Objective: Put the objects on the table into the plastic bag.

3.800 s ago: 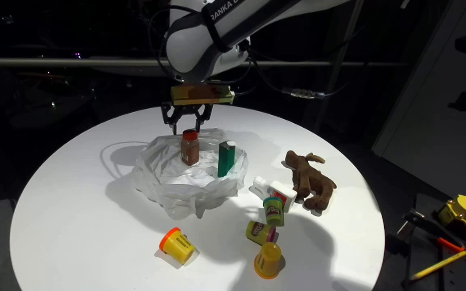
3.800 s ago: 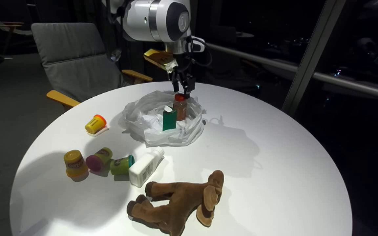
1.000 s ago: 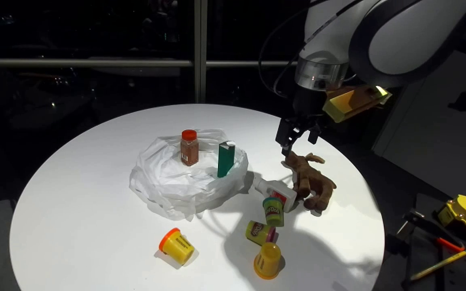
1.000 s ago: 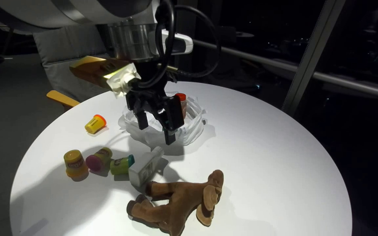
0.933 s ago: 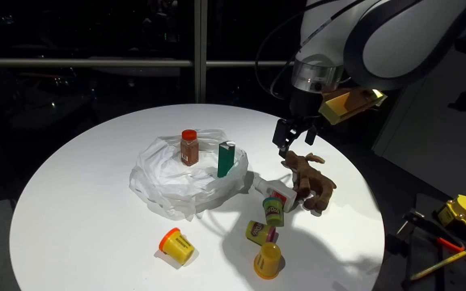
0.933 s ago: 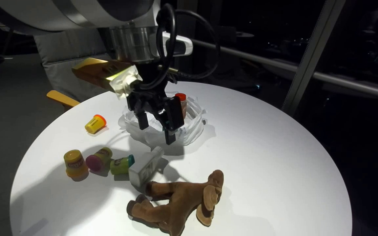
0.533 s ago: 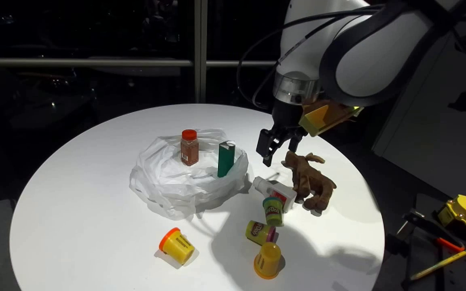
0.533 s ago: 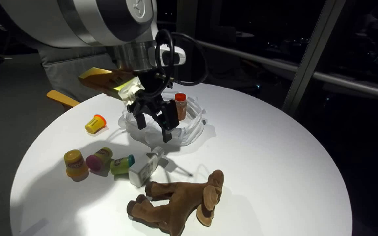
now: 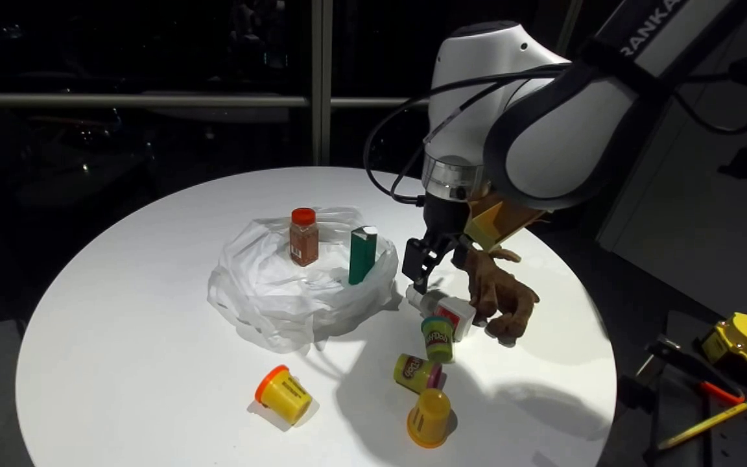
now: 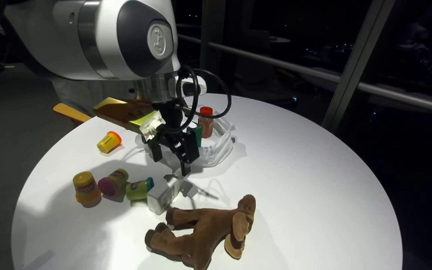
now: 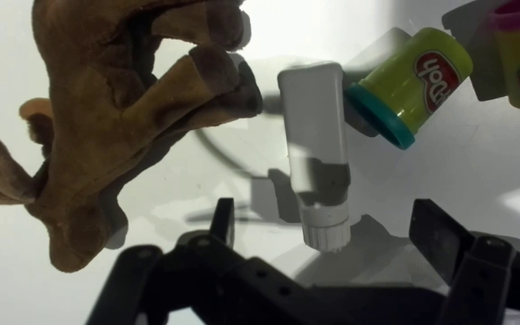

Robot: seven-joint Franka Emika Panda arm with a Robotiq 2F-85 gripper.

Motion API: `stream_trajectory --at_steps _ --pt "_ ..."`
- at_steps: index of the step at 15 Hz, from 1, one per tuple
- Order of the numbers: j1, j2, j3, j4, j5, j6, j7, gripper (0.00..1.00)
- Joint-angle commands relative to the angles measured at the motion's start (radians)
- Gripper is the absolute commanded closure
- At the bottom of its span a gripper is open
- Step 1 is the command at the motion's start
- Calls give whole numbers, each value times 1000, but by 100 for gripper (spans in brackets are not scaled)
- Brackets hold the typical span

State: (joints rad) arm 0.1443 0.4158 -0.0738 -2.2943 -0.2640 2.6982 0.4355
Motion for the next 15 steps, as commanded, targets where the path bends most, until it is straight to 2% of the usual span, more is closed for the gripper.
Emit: stream_trajectory --at_steps 1,2,7,13,14,15 --pt "22 0 -21 0 20 0 -15 0" --pt "22 0 -22 0 20 0 -15 0" --pt "-49 78 40 56 98 8 -209 0" --pt "-79 151 56 122 153 -15 -305 0" --pt "-92 160 68 129 172 -20 -325 25" --pt "-97 168 74 135 184 -23 -337 26"
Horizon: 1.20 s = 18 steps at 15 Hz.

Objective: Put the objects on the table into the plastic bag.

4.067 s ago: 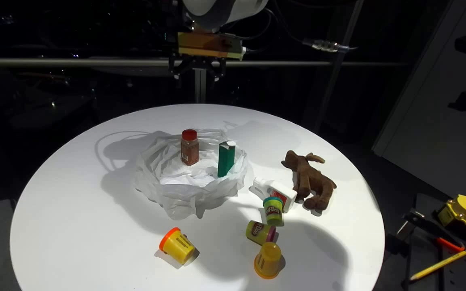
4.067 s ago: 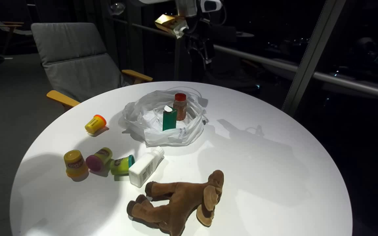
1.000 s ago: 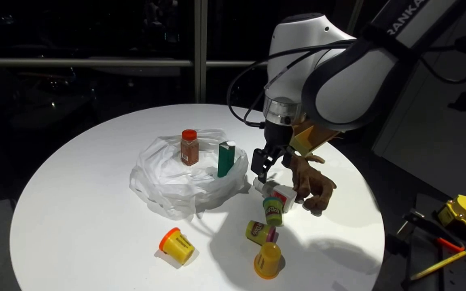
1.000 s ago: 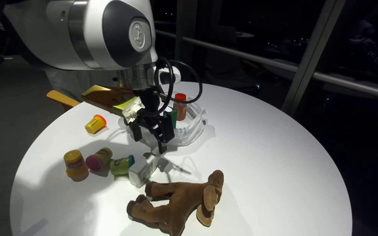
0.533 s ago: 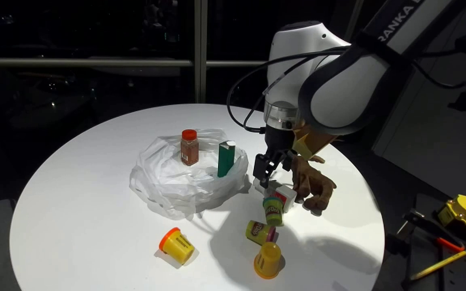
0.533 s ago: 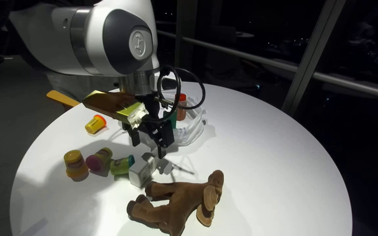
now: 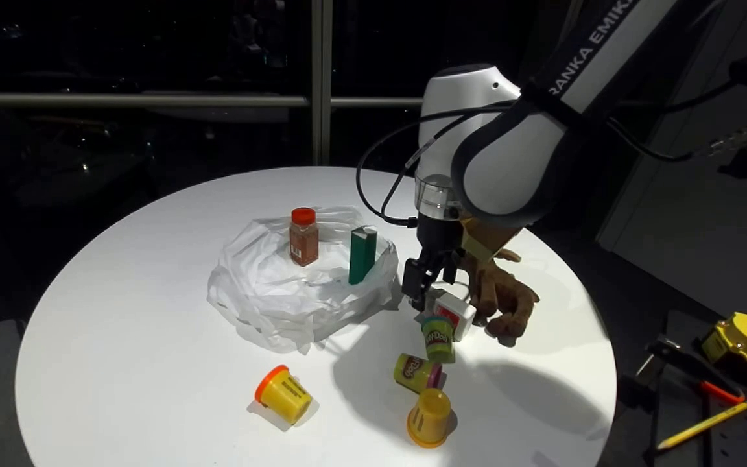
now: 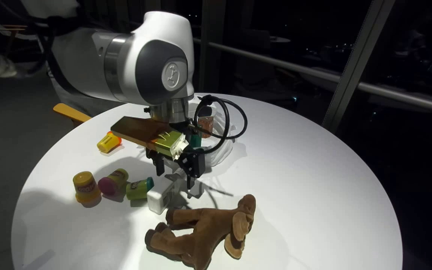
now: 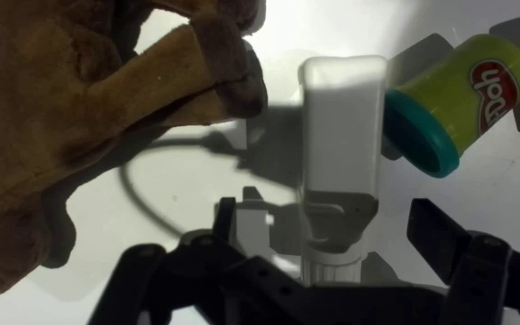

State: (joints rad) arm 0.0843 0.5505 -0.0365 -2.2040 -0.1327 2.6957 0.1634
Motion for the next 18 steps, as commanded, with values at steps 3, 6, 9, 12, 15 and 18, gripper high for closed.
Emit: stream_trajectory --at_steps 3,6,9,12,15,18 --pt "-54 47 52 60 92 -35 -84 51" --pt "-41 15 42 40 112 -37 -54 73" --pt "-11 -50 11 -40 108 18 2 88" --pt "45 -137 -32 -141 83 117 94 88" --pt "165 -222 -125 -239 34 249 240 88" --pt "302 -263 -226 -295 -39 380 329 88"
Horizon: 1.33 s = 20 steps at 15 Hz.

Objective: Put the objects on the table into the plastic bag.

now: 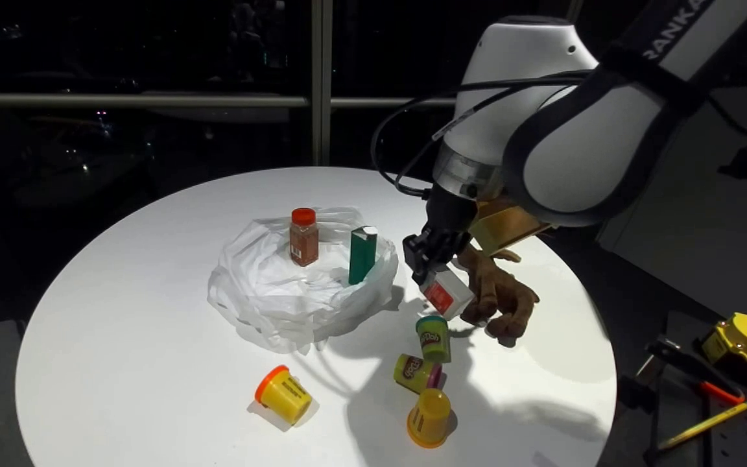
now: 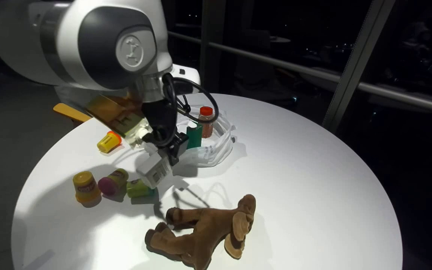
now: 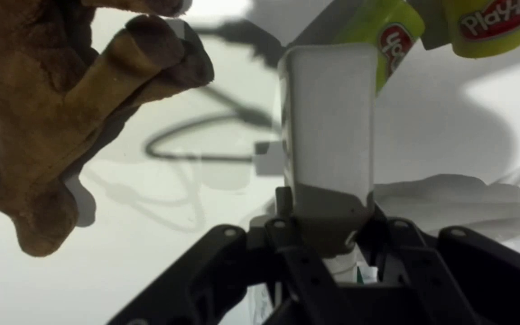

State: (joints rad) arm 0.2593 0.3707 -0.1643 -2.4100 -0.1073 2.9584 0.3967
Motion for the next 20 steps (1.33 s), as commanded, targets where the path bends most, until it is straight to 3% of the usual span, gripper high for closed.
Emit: stream_trajectory --at_steps 1,3,6,8,11,13,15,20 --pt "182 -94 -142 -105 -88 165 114 88" --pt "266 -87 -206 -103 -142 233 128 89" --pt "394 -37 -309 -41 -177 220 125 89" --pt "422 -6 -324 5 -180 230 111 89" --pt "320 -7 -181 57 -140 212 64 89" --pt "196 -12 -21 91 -117 203 22 89" --pt "134 29 48 149 -108 226 17 89" --pt "171 204 -93 325 -125 340 66 89"
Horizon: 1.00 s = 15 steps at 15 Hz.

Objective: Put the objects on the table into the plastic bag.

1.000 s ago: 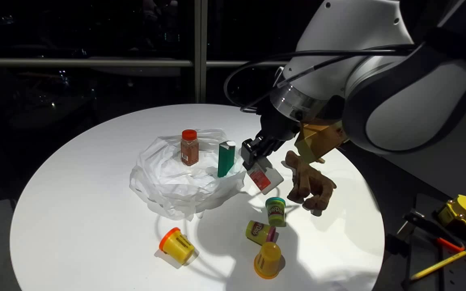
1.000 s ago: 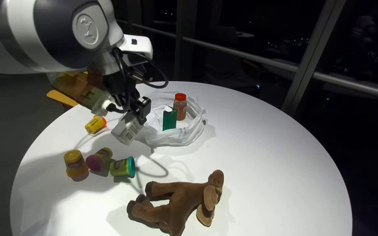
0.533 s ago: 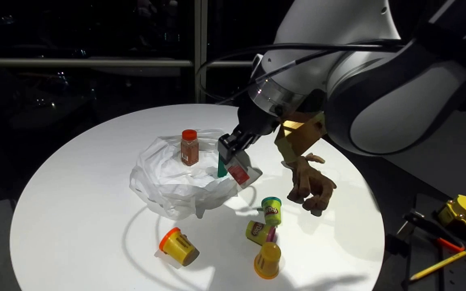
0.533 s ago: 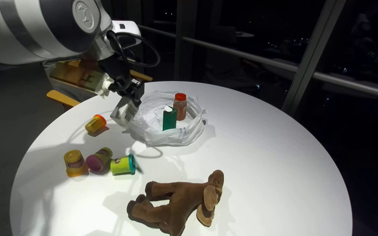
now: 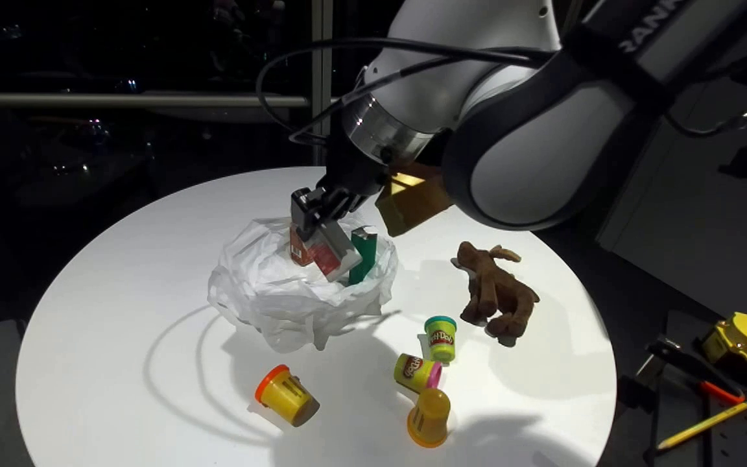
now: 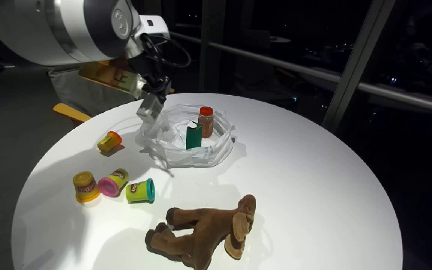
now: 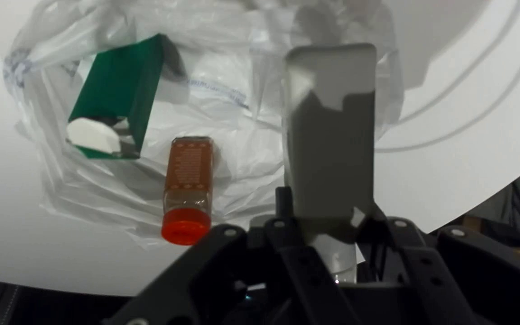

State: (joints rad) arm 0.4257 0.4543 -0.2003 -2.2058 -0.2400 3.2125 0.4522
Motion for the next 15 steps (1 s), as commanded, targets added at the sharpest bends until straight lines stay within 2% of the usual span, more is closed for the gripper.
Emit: stream_trajectory --at_steps 1,4,5,6,8,9,10,11,15 --pt "-8 159 -62 151 15 105 11 89" --pt "-14 280 -61 265 44 136 37 89" --pt "-41 313 -31 299 48 137 37 89" --pt "-56 340 7 325 178 138 -84 89" --pt "-55 398 20 385 248 132 -119 89" --pt "-60 418 33 410 272 117 -143 83" --pt "-59 430 36 426 294 115 -161 39" --pt "-54 440 36 438 312 113 -175 38" --pt "-24 423 19 426 357 106 -209 9"
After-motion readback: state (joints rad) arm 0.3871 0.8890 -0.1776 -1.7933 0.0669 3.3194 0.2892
